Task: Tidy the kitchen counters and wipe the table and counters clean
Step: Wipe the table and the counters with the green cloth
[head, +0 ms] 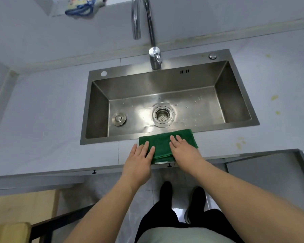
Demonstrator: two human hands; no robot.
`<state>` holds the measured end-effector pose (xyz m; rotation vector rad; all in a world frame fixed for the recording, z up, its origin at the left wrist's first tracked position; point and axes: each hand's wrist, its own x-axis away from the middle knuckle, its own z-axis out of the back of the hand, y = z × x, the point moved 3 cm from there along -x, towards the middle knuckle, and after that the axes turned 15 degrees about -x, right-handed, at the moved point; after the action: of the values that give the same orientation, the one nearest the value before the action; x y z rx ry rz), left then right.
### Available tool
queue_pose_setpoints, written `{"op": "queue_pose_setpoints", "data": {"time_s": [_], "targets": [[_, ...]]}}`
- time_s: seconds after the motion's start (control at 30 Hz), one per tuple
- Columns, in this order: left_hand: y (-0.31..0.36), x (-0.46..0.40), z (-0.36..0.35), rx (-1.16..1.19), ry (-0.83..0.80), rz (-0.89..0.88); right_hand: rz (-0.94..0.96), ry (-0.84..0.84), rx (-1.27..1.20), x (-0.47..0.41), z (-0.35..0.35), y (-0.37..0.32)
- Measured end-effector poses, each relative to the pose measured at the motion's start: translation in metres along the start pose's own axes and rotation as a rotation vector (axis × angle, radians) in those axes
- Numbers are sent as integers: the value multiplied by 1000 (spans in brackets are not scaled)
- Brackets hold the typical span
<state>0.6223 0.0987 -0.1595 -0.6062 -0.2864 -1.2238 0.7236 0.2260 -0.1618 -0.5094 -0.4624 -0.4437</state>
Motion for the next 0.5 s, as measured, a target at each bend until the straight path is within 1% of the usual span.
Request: {"op": "queue_pose_setpoints", "data": {"time_s": [0.07,0.3,0.37,0.5], "targets": [[0,-2,1,12,7,-7,-3,7,-24,-2,-3,5],[-3,-20,31,144,8,-20,81,68,-31,7,-9,27],[4,-28,39,132,2,-20,95,70,-30,9,-8,38],[46,-39,58,85,-32,-17,90,74,-27,26,-4,78]]}}
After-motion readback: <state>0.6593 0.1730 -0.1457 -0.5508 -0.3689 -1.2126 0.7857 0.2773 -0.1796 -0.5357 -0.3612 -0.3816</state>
